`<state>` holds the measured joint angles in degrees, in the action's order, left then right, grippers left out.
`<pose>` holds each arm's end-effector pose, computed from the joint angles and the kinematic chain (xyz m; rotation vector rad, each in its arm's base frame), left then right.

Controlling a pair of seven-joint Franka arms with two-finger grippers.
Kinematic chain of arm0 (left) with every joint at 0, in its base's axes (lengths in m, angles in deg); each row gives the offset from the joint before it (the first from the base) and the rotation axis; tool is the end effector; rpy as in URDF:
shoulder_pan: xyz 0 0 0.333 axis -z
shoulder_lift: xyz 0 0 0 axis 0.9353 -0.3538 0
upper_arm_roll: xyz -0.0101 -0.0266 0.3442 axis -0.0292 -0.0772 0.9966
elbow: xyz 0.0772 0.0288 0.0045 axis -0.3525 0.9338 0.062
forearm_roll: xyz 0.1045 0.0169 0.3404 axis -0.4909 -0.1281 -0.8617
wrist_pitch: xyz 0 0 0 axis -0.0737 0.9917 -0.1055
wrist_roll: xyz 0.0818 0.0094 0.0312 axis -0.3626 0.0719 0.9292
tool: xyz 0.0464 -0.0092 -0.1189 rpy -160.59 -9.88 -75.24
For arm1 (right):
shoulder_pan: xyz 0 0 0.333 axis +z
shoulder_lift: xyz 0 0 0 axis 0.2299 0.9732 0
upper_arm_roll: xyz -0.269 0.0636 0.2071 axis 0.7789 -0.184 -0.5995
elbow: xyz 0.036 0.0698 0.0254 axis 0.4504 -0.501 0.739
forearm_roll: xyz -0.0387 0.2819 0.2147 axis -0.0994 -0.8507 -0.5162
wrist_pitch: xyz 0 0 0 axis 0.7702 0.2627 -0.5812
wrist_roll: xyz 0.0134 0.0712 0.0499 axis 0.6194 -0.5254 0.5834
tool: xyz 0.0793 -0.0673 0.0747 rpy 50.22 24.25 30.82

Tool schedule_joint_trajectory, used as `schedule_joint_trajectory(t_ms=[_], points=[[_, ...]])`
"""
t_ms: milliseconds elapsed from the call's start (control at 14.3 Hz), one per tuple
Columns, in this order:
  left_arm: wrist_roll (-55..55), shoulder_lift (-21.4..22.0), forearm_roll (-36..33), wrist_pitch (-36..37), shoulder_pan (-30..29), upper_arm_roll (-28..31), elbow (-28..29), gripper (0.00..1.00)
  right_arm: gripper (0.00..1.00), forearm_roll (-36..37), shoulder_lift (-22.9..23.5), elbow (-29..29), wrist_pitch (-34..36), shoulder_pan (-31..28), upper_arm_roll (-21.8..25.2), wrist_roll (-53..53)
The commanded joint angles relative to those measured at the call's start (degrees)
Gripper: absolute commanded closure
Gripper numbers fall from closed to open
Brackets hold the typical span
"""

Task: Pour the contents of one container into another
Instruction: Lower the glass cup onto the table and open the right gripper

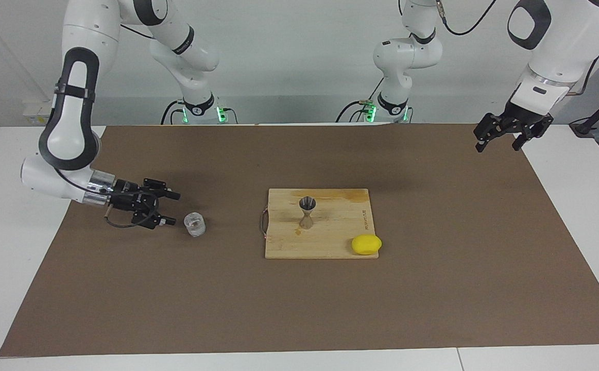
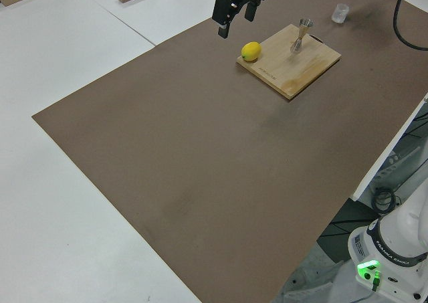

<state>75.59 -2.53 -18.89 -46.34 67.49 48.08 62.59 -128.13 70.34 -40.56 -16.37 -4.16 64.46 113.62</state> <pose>0.5160 0.0103 0.6179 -3.1392 0.0585 -0.0913 0.5676 -0.0629 0.3893 -1.8460 1.4149 0.6830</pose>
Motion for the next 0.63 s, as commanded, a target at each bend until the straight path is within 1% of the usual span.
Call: schedule_joint_trajectory(t_ms=[0, 139, 349, 558], points=[[0.9, 0.3, -1.0, 0.7, 0.1, -0.1, -0.7, 0.0, 0.0, 9.1, -4.6, -0.9, -3.6, 1.8, -0.3, 0.4], [0.9, 0.3, -1.0, 0.6, 0.0, 0.0, -0.7, 0.0, 0.0, 15.8, -6.6, -0.2, -5.5, 3.9, -0.3, -0.4], [0.9, 0.3, -1.0, 0.6, 0.0, 0.0, -0.7, 0.0, 0.0, 24.1, -9.0, 0.5, -11.2, 9.6, -0.3, -0.7], [0.9, 0.3, -1.0, 0.6, 0.1, 0.0, -0.7, 0.0, 0.0, 34.6, -10.2, 2.3, -11.2, 13.2, -0.6, -3.0]])
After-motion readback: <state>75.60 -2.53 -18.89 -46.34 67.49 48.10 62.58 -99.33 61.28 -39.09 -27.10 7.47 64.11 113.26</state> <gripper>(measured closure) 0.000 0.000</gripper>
